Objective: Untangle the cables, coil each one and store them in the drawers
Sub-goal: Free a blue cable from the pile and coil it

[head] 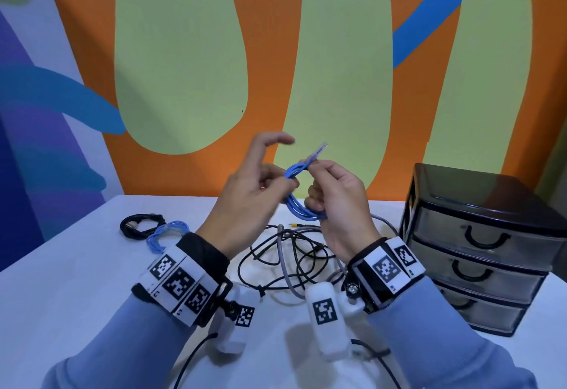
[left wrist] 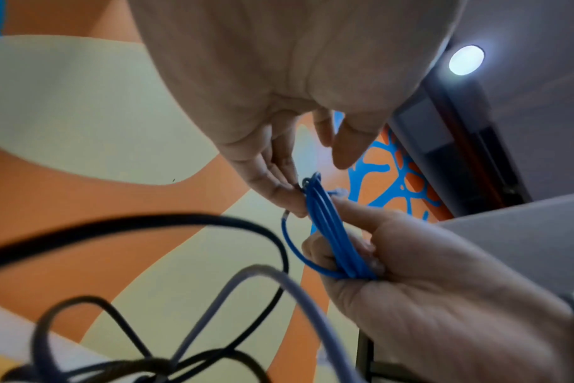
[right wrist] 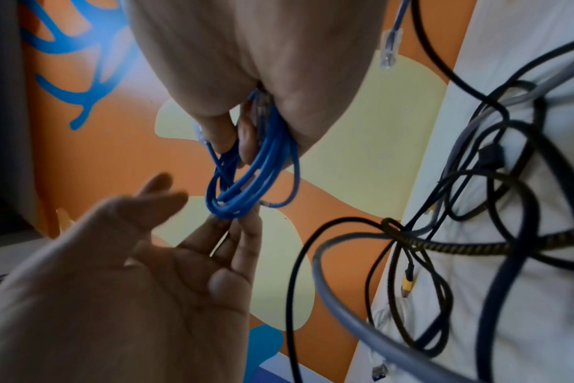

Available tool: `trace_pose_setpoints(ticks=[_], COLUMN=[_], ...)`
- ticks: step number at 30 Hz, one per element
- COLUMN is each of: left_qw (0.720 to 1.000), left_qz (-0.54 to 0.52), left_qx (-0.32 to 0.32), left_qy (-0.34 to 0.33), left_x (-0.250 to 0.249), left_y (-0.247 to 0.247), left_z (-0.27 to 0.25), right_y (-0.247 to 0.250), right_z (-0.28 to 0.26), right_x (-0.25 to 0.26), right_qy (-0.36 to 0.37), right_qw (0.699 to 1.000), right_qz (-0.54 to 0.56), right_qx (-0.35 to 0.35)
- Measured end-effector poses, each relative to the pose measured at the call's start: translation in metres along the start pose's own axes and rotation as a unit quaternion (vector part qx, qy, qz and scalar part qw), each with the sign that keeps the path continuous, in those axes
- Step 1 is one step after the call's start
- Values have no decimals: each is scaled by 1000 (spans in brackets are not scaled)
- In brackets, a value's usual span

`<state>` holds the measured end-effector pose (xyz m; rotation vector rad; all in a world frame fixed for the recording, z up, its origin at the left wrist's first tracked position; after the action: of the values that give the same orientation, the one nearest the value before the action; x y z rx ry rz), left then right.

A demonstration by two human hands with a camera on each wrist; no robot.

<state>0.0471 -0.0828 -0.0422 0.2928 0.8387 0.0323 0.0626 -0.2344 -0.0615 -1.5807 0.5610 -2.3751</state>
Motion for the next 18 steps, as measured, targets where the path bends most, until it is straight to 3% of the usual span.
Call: trace_pose_setpoints(ticks=[2,8,15,18], left_qw=[997,978,958,952], left_qz=[70,177,130,112], left_qx=[-4,-99,-191,-196], left_qy=[-10,-49,-172,-205], left_x=[4,15,11,2], left_y=[-3,4,-1,-2], left_z=[0,3,1,-3], right_y=[-1,-10,-17,-9], right_z=[-1,-7,-11,-7], right_x=[-2,-10,-8,-12], right_qy=[1,16,45,29], right_qw=[1000,998,998,996], right_qz=[-23,-52,-35,-68], right_qx=[6,25,7,-47])
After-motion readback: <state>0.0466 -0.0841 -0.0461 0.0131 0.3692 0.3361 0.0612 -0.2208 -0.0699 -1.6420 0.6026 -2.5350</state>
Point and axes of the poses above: each hand's wrist, its own z-axis towards the middle knuckle, its own y-axis out of the back of the hand, x = y × z, the point moved 2 cm from there along z, towards the middle knuckle, and after that the axes turned 1 degree about z, right-handed, at the moved point
